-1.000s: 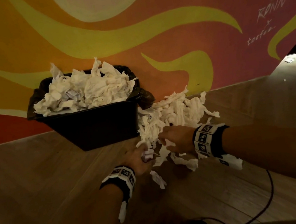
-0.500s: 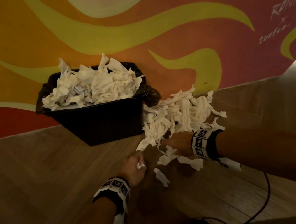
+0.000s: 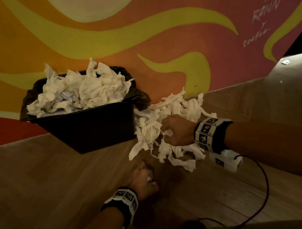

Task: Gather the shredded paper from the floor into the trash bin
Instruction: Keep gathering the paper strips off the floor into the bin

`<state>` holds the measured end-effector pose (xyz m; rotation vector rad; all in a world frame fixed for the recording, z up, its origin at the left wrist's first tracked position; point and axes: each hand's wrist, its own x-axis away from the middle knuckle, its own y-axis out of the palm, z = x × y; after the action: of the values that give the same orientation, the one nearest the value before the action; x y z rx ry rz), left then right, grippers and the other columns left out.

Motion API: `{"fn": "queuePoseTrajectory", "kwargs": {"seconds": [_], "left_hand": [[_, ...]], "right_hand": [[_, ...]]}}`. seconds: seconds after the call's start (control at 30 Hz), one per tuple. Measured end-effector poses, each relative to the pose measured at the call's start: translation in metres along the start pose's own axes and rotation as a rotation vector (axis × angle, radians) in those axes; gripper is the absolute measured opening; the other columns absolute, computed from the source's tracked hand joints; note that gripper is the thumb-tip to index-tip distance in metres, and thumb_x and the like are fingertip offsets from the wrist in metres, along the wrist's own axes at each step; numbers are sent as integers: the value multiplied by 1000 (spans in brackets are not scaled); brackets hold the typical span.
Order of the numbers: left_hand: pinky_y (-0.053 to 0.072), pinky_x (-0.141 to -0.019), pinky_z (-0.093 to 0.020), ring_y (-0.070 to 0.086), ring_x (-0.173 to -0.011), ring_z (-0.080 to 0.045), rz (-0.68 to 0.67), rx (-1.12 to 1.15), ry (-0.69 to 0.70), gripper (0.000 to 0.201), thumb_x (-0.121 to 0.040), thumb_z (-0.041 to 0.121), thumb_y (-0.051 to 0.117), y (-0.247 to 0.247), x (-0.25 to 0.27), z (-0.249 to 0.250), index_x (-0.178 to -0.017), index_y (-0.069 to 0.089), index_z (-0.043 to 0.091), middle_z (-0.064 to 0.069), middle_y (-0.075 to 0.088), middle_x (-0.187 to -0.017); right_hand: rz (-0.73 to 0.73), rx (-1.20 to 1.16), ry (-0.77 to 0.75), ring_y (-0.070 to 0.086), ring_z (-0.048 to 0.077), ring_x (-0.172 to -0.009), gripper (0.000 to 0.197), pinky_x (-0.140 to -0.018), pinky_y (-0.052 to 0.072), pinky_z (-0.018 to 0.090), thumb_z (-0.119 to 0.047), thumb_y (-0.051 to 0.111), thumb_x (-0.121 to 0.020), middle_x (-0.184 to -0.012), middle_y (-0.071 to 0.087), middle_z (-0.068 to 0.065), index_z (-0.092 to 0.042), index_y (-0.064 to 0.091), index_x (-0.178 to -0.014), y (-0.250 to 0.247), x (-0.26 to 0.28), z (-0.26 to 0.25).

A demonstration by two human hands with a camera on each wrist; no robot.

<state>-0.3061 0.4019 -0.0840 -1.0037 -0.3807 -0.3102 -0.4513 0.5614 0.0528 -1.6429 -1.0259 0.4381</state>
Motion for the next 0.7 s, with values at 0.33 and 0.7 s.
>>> {"fn": "queuePoseTrajectory", "kwargs": {"seconds": [0.33,0.7], "left_hand": [[50,-53,-27,64,-78,-24,248,294,2,12,-80,19,65,-41,-30,32,-80,53,23,-2,59,-88],[44,-97,-41,47,-120,-27,139,101,-230,50,-83,54,60,-32,-77,51,-122,52,24,-6,47,-130]], "right_hand": [[-280,-160,214,58,26,-84,18,-62,51,34,-9,55,-85,-90,57,3,-25,48,-85,13,32,13],[-440,220,249,56,28,-111,52,-79,39,29,-49,56,-89,-126,54,10,-13,52,-125,76,30,48]]}}
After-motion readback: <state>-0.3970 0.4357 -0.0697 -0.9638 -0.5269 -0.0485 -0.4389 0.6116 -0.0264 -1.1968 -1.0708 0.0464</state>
